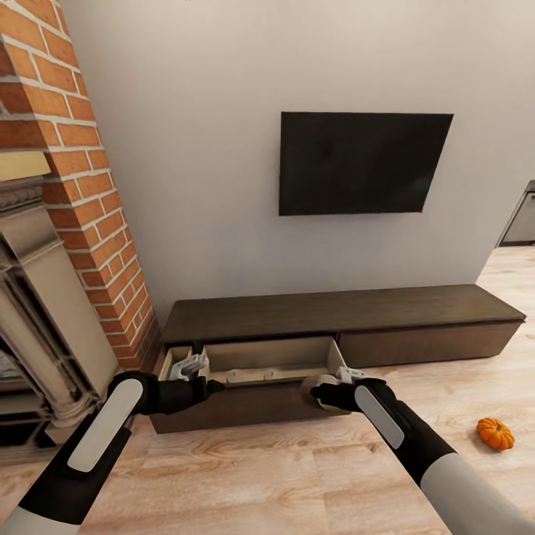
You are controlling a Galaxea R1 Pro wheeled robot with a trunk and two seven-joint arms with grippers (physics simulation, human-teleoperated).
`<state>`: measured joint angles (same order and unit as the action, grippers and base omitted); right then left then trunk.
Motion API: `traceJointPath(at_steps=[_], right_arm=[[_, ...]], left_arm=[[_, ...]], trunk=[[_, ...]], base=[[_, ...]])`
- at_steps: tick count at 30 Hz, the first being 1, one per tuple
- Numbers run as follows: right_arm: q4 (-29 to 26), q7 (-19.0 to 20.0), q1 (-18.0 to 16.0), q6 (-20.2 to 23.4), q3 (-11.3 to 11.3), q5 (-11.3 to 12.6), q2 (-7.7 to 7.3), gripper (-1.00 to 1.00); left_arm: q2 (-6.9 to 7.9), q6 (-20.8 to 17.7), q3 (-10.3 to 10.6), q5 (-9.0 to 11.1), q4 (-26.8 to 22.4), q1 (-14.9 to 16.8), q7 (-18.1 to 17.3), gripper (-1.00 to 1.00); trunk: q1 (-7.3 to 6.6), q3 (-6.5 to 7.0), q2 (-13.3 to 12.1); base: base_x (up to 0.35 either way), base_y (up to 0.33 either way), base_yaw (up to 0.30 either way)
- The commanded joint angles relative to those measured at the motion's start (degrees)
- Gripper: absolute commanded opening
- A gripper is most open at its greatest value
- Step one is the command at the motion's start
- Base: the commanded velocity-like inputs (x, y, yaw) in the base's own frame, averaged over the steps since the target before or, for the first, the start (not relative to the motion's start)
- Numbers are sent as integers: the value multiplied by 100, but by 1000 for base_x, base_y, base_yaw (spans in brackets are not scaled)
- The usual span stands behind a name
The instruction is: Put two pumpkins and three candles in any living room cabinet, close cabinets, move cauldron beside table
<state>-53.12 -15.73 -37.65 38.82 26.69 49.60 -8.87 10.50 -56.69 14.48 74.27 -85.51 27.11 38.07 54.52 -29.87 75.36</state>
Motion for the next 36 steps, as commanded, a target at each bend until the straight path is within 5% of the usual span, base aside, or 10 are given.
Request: traceJointPath(at_steps=[1, 36], right_arm=[[-5, -59, -6, -11, 26, 65, -6, -100], [30, -77, -6, -59, 38, 14, -1, -100]], left_arm=[[4, 0, 8, 50, -1, 5, 60, 100], [-2, 0, 11, -2, 35, 2, 60, 100]], trunk=[[0, -6, 4], [0, -6, 4]], base=[[0, 0, 0], [295, -30, 0]])
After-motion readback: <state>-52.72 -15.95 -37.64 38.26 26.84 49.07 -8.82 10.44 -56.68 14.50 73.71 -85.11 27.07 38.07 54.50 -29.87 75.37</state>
